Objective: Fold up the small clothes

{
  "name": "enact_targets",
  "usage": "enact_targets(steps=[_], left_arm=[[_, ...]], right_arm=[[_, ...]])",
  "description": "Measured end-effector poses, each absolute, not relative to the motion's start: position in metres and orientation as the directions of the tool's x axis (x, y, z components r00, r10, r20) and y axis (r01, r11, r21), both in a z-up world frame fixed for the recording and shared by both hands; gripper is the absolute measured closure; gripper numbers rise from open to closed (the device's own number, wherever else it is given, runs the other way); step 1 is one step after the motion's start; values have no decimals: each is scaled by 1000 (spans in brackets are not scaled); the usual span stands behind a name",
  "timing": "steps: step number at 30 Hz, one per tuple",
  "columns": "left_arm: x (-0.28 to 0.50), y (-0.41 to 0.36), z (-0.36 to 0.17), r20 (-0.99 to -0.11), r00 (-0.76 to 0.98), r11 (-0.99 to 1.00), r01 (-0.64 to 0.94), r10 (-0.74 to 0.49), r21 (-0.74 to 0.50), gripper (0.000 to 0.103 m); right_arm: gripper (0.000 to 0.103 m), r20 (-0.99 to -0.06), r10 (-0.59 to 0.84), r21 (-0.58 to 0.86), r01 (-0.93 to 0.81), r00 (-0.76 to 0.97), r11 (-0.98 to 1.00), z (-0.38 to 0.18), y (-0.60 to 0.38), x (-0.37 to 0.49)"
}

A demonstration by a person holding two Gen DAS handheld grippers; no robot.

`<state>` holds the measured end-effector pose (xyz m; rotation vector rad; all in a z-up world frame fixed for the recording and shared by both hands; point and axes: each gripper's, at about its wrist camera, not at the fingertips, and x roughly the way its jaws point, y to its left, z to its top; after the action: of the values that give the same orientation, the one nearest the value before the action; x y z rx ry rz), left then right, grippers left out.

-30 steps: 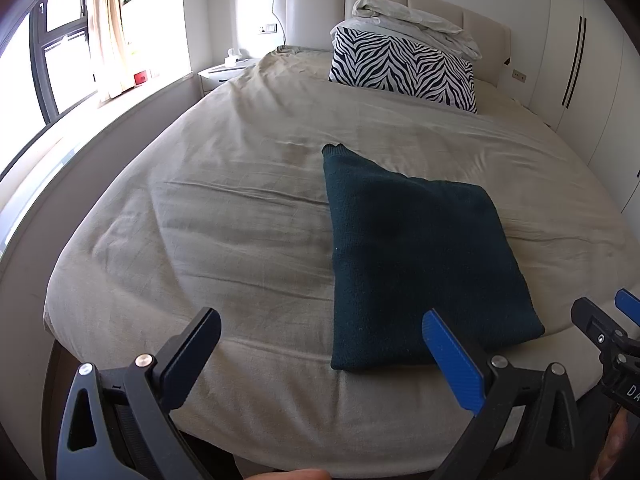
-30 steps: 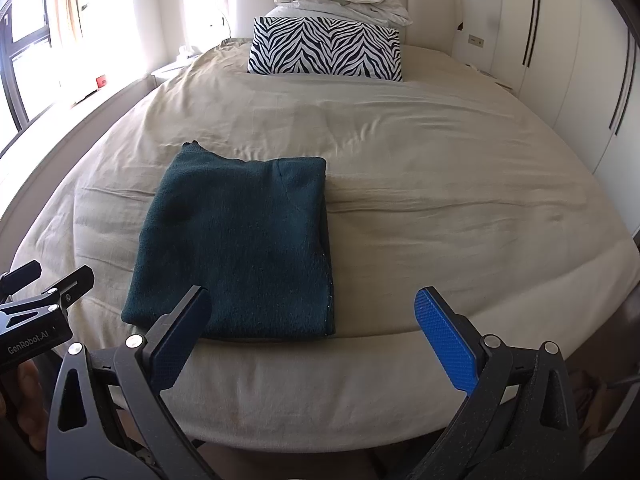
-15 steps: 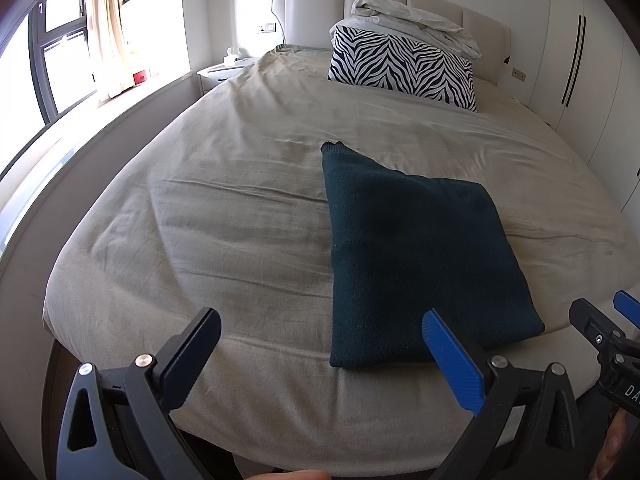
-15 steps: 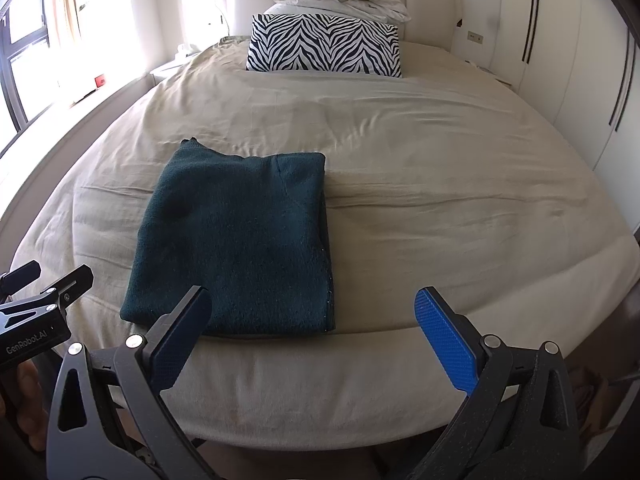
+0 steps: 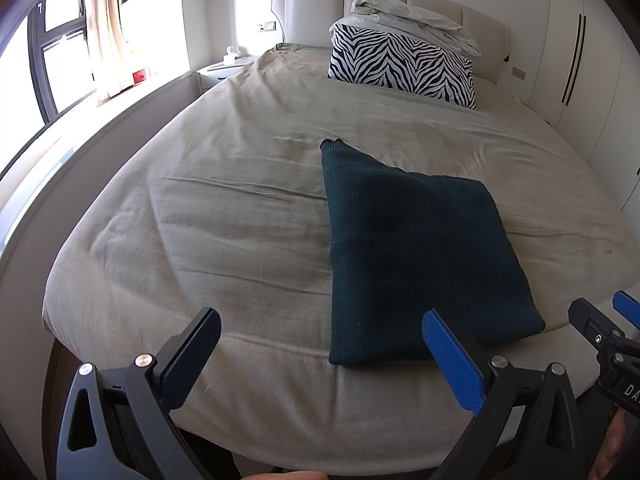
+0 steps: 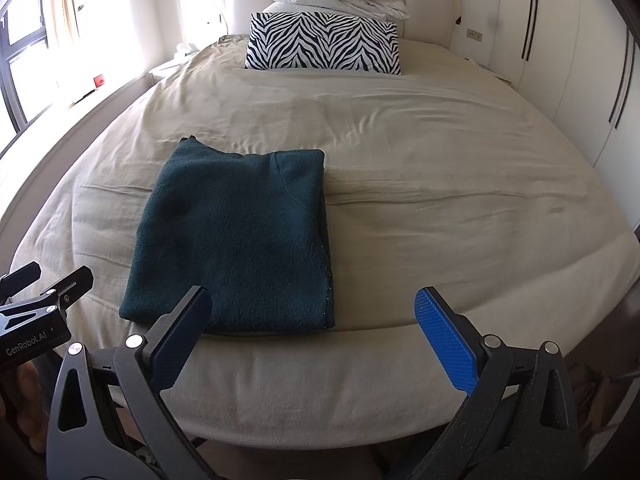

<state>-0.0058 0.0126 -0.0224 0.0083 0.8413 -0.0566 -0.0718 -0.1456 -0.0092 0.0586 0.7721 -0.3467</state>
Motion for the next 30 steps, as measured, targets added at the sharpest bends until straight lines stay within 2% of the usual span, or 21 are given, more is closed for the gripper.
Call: enact_targets(steps=[30], left_arm=[[-7, 15, -27, -751, 658, 998, 59, -51, -15, 0]], right_arm=[[0, -700, -279, -69, 326, 657, 943, -15, -147, -73]])
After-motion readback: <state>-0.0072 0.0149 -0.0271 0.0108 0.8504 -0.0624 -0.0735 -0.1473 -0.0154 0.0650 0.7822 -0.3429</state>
